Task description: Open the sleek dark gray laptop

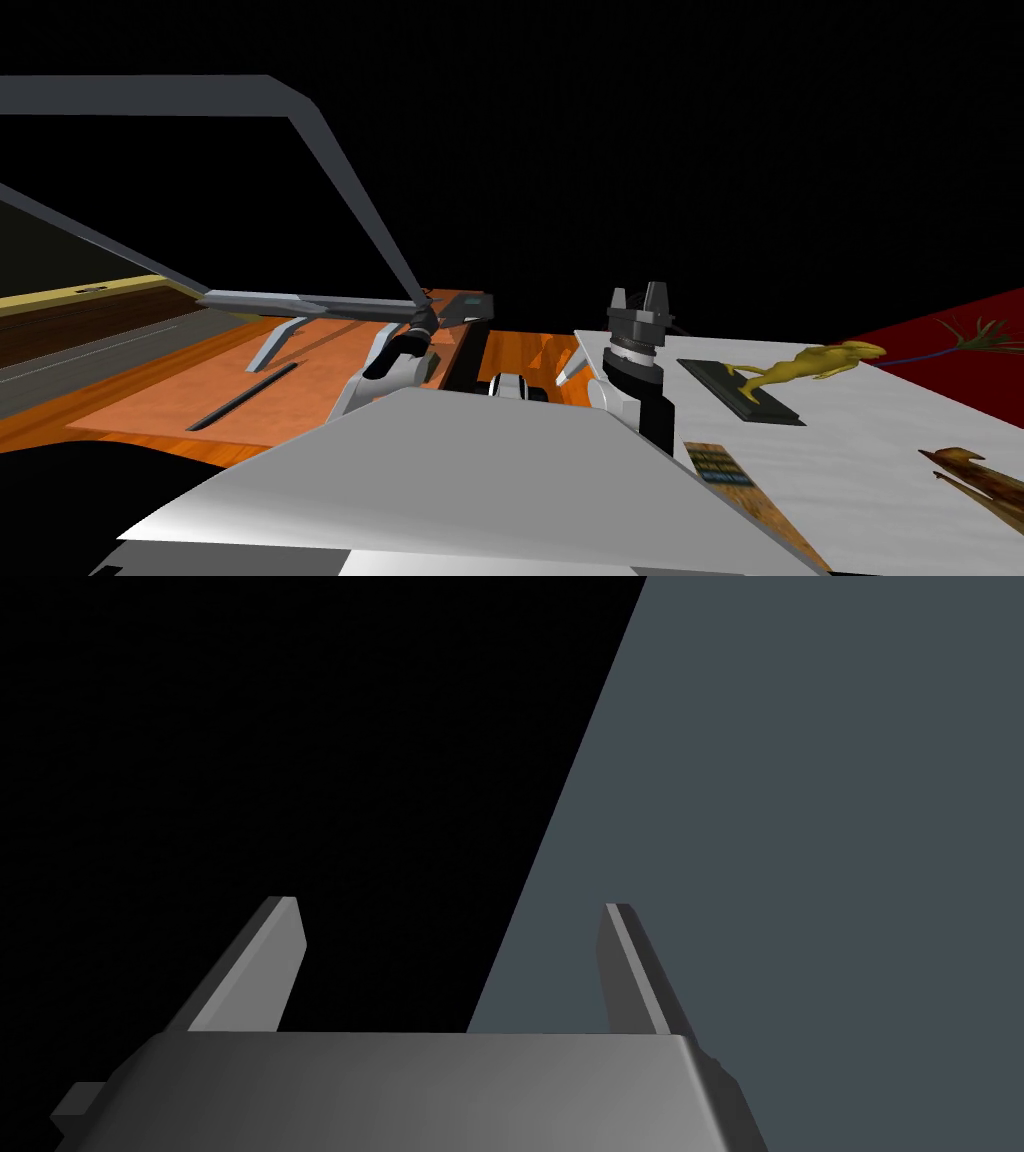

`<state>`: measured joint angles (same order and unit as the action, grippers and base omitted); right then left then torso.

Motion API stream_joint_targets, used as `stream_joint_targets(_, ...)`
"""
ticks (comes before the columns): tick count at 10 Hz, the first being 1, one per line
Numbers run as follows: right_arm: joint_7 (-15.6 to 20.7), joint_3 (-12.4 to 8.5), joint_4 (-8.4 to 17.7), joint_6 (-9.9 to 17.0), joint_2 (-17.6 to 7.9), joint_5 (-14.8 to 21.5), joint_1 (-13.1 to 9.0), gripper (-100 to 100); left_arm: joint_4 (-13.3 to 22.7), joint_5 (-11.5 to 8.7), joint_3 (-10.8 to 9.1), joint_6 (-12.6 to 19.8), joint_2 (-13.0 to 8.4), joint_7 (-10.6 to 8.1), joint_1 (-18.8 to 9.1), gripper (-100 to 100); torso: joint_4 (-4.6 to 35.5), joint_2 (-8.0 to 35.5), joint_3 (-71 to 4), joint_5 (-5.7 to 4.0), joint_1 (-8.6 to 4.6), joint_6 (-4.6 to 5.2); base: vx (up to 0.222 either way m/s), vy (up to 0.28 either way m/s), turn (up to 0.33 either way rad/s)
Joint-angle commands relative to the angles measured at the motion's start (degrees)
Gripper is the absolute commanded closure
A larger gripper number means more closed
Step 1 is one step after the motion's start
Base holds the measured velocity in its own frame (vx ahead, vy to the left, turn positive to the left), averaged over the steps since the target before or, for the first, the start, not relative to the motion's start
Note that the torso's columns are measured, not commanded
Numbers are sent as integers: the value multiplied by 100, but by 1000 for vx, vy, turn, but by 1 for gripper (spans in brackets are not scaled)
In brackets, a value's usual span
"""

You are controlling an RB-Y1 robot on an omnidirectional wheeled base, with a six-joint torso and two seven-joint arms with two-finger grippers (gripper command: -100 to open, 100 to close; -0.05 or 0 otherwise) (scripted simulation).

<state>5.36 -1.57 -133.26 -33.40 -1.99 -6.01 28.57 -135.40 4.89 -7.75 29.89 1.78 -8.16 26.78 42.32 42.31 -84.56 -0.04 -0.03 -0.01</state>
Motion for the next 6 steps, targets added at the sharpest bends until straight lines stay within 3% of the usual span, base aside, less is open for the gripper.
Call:
stream_joint_targets(1,0,0,0,0,0,0,0,0,-17,-1,0,21,0,-2,7,0,-1,0,0,2,2,1,0,0,0)
stream_joint_targets(6,0,0,0,0,0,0,0,0,0,-1,2,31,1,-2,15,0,-2,1,1,2,1,1,0,0,0)
